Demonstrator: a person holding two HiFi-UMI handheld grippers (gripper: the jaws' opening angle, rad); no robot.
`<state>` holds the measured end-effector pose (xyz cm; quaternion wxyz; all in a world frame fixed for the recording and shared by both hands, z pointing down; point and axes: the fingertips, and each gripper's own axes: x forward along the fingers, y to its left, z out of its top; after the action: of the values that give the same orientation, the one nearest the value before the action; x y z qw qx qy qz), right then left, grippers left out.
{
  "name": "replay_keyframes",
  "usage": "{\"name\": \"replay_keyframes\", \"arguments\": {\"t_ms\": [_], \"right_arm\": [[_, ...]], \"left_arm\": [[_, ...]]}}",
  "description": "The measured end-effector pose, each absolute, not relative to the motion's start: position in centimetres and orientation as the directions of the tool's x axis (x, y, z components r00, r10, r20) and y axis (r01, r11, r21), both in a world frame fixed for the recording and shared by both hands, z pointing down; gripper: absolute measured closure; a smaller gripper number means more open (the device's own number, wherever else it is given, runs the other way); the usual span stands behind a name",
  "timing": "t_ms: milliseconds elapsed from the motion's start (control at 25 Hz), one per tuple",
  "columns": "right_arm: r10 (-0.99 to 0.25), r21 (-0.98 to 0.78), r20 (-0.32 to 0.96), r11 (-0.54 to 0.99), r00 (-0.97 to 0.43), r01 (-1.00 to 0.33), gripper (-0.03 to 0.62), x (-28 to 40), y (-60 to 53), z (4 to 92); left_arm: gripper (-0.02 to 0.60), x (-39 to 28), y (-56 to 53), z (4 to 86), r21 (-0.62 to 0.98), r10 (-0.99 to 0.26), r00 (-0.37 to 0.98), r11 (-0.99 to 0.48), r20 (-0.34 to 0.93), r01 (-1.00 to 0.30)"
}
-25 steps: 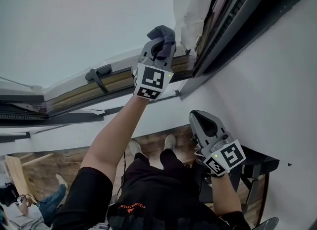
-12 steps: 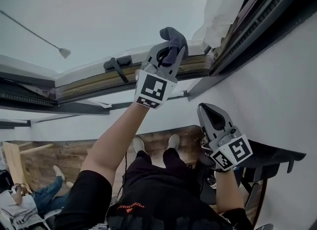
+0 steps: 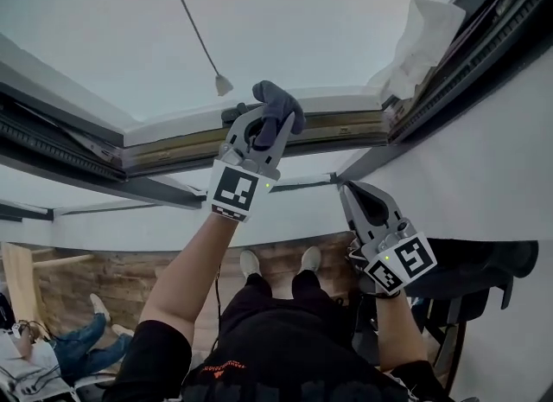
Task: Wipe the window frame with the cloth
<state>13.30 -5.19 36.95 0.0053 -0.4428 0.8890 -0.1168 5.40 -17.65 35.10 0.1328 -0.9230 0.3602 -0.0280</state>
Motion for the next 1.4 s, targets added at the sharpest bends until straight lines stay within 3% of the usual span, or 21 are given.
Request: {"name": "replay_keyframes", "arguments": {"t_ms": [720,1400], "right_arm": [[-0.734,-0.119,0.106,0.66,-0.67,-0.742,0.591,1.5,-7.1,34.4],[-0.707,-0.075,0.089,0.697,-0.701,-0.713,0.591,-1.8,-8.5,32.5]], "left_arm": [[0.538,-14.8,-13.3,34.0,-0.203,-0.764,0.643,-0.623,-0.053,-0.756],[0.538,-20.4,-10.4,36.4,-0.055,-0.785,0.618,-0.616,-0.04,-0.786]]}}
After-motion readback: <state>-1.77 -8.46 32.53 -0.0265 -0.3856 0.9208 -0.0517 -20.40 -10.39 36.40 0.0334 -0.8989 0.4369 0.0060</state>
